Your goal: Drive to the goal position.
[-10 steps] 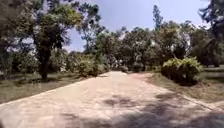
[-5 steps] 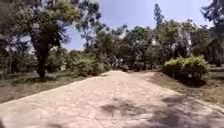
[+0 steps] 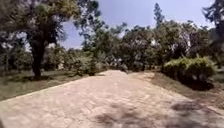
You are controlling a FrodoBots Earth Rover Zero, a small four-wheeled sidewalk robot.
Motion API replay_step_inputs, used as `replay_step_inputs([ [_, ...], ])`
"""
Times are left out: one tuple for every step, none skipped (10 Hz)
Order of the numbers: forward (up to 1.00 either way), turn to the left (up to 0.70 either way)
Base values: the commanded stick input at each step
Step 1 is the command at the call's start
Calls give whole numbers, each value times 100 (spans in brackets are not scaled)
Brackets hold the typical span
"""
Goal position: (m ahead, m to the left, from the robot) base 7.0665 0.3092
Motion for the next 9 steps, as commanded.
replay_step_inputs([
  [70,0],
  [70,0],
  [70,0],
  [70,0],
  [70,0],
  [70,0],
  [70,0],
  [70,0],
  [70,0],
])
